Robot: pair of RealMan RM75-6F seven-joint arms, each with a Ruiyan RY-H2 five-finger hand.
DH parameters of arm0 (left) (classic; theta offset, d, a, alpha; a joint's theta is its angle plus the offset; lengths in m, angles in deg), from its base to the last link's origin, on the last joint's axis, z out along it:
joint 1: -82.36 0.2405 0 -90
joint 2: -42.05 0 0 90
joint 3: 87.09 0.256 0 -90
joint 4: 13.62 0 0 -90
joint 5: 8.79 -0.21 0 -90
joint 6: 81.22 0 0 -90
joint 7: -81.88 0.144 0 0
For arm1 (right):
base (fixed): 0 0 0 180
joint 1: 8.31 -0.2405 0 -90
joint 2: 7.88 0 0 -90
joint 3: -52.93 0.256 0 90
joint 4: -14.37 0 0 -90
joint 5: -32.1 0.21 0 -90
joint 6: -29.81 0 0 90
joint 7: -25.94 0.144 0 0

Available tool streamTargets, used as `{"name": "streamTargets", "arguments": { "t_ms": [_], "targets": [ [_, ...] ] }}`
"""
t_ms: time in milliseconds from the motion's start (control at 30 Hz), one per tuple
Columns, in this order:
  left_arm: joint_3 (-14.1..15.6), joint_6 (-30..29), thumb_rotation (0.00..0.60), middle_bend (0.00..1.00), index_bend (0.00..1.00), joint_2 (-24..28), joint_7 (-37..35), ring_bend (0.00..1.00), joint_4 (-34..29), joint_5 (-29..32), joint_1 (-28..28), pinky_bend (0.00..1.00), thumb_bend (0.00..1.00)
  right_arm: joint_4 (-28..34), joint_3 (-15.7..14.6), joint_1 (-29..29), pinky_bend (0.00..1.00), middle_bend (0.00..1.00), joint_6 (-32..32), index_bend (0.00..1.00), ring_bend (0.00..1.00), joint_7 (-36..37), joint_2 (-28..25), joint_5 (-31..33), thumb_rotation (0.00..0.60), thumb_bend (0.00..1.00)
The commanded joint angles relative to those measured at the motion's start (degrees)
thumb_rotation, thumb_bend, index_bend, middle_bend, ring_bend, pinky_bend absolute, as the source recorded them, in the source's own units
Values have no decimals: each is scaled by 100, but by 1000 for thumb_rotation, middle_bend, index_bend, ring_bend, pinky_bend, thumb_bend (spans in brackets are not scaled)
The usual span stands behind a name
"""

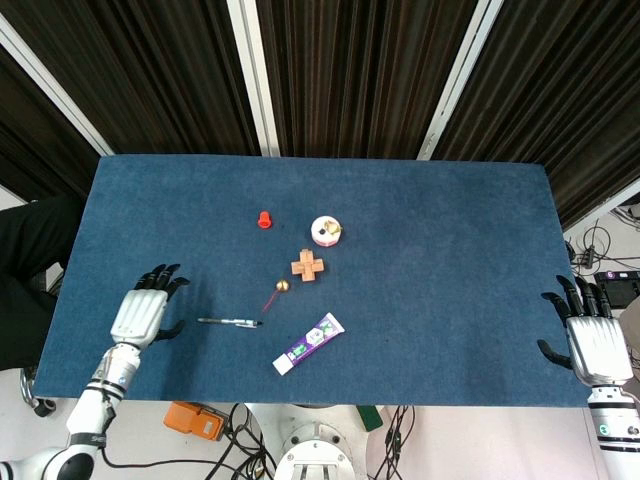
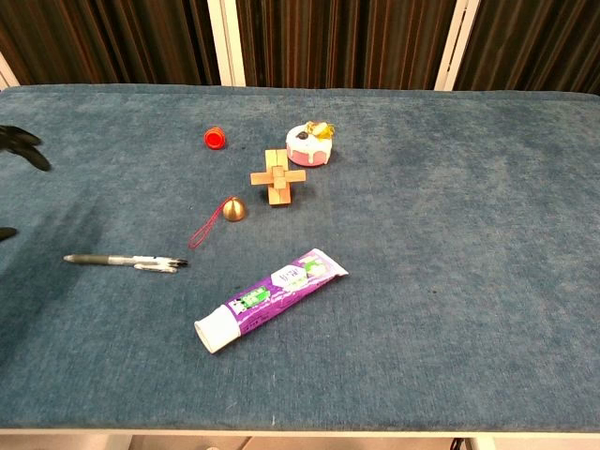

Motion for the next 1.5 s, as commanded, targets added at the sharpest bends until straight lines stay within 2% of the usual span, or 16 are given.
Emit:
{"name": "streamTargets", "arguments": {
  "t_ms": [33, 167, 400, 833, 1100, 1500],
  "targets": [
    [-61, 94, 600, 59, 270, -286, 155, 0, 204, 199, -165, 127, 243, 19, 9, 2, 110, 131, -10, 315, 59, 33, -8, 31, 600, 360],
    [-64, -7, 600, 65, 314, -560, 250, 0, 368, 320, -209, 127, 248, 43, -3, -7, 107, 131, -47, 315, 58, 35, -20, 40, 600, 361],
    [-3, -48, 600, 68, 380, -683, 403, 0, 358, 594, -240, 127, 265, 60, -16, -7, 106, 131, -48, 315, 58, -27, -10, 39, 600, 361],
    [98, -663, 600, 68, 401, -1018, 1096, 0, 16, 861, -186, 122, 270, 86, 0, -6, 105, 131, -50, 315, 59, -72, -6, 99, 600, 361],
    [147, -596, 600, 68, 402, -1332, 1351, 0, 198, 1038, -313, 122, 271, 80, 5, -14, 105, 131, -69, 315, 58, -67, -7, 120, 600, 360],
    [157, -495, 600, 75, 461, -1699, 1586, 0, 508, 1199, -503, 122, 278, 75, -10, -26, 105, 131, -83, 315, 59, -65, -11, 95, 600, 361]
  ]
}}
